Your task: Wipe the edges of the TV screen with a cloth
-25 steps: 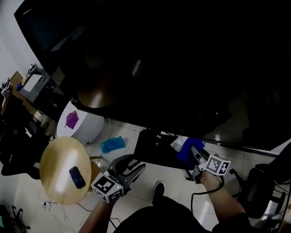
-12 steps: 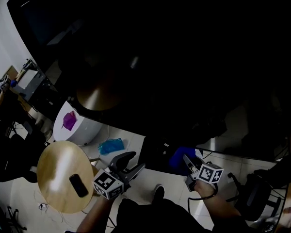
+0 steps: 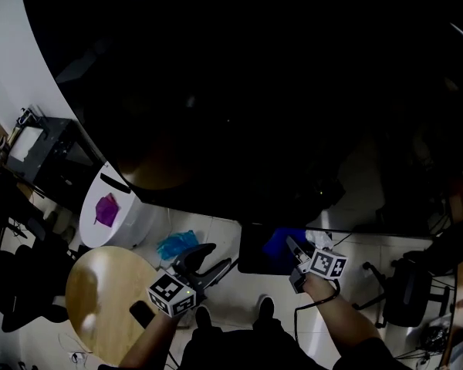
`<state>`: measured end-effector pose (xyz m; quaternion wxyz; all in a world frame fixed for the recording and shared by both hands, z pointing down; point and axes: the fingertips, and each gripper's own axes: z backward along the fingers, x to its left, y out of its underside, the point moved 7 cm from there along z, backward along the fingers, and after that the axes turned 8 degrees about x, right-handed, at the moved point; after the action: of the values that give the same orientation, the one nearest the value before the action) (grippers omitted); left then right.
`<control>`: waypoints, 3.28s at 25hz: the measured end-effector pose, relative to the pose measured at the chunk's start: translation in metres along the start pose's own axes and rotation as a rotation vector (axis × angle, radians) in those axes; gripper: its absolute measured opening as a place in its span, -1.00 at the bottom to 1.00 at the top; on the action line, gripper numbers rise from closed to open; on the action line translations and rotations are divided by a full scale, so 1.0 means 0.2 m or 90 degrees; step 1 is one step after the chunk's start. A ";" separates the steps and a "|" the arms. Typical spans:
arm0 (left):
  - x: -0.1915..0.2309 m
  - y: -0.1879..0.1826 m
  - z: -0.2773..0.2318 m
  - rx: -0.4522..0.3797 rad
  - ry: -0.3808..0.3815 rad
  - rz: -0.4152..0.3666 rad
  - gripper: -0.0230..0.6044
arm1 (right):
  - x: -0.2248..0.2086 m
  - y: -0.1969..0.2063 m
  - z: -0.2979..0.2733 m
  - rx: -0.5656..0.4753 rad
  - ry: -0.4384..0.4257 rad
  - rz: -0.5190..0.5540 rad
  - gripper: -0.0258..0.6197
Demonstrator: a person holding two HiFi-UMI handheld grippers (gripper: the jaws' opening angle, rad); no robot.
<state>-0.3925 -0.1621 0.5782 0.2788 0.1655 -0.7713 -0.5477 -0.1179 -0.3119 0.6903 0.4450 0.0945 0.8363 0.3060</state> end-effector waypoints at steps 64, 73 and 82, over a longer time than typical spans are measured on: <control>1.31 0.16 1.13 -0.095 -0.005 0.115 0.11 | 1.95 0.43 -1.59 0.173 -0.411 0.105 -0.56; 1.17 0.12 1.08 -0.123 0.017 0.115 -0.40 | 1.90 0.44 -1.51 0.195 -0.378 0.052 -0.52; 1.16 0.18 1.04 -0.109 -0.020 0.157 -0.53 | 1.86 0.40 -1.41 0.147 -0.354 0.045 -0.09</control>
<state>-0.7014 -0.1233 0.6183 0.3449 0.0365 -0.7406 -0.5755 -0.5714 -0.2096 0.6009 0.6324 0.2535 0.7078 0.1865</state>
